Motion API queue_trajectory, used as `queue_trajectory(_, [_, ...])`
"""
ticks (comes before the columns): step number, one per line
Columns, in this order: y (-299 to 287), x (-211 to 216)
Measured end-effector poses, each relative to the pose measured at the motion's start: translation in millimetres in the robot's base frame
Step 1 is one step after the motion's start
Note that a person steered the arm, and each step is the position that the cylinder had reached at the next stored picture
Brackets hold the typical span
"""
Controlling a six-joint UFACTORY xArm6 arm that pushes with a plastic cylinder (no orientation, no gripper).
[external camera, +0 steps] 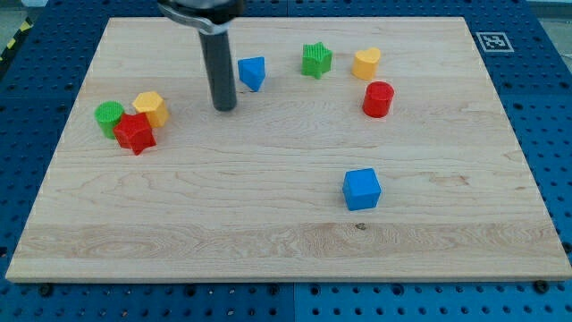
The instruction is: Slide the blue triangle to the center
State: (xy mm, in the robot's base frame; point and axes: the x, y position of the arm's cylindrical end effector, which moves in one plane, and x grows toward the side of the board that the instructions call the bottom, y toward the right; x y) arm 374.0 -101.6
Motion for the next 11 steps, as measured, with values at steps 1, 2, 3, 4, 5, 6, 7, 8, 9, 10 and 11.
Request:
queue_trajectory(1, [4, -41])
queue_trajectory(2, [41, -33])
queue_trajectory(3, [62, -16])
queue_trajectory(4, [65, -8])
queue_trajectory(5, [18, -42])
queue_trajectory(6, [-18, -116])
queue_trajectory(7, [20, -111])
queue_trajectory(8, [68, -50])
queue_trajectory(9, [114, 4])
queue_trajectory(10, [108, 21])
queue_trajectory(11, [74, -26])
